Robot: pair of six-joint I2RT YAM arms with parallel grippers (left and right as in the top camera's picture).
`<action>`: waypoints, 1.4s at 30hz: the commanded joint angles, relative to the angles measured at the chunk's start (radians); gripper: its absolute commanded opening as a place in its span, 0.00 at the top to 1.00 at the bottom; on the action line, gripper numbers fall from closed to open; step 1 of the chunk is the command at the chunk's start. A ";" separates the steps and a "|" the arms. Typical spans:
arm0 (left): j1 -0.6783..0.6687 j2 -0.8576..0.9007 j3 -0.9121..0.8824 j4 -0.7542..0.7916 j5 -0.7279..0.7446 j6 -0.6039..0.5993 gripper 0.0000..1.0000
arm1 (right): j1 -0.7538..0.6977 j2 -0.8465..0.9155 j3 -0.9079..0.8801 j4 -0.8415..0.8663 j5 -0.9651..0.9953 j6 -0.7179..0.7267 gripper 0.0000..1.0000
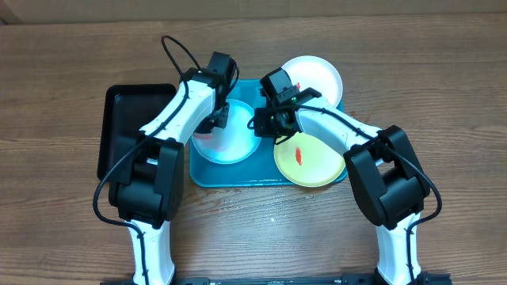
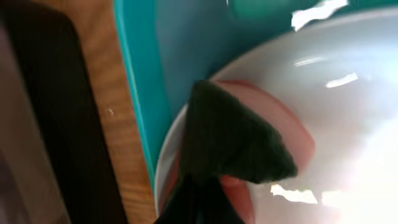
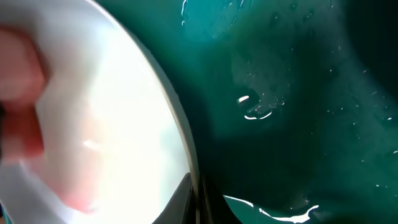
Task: Clean dirty plates on tray and stack at the side
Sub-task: 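Scrub the light-blue plate with the sponge while right gripper holds it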
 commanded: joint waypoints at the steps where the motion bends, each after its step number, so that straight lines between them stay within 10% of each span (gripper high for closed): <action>1: 0.004 0.014 -0.002 0.046 -0.051 -0.050 0.96 | -0.008 0.005 0.014 -0.001 0.005 -0.002 0.96; 12: 0.004 0.014 -0.001 0.029 0.584 0.109 0.96 | -0.008 0.005 0.014 -0.001 0.008 -0.002 0.96; 23: 0.008 0.014 -0.001 -0.143 0.652 0.201 0.96 | -0.008 0.005 0.014 -0.002 0.008 -0.002 0.96; 30: 0.008 0.014 -0.001 -0.183 0.488 0.270 0.96 | -0.008 0.005 0.014 -0.002 0.008 -0.002 0.96; 42: 0.007 0.014 -0.001 -0.036 -0.067 0.032 0.96 | -0.008 0.005 0.014 -0.002 0.008 -0.002 0.96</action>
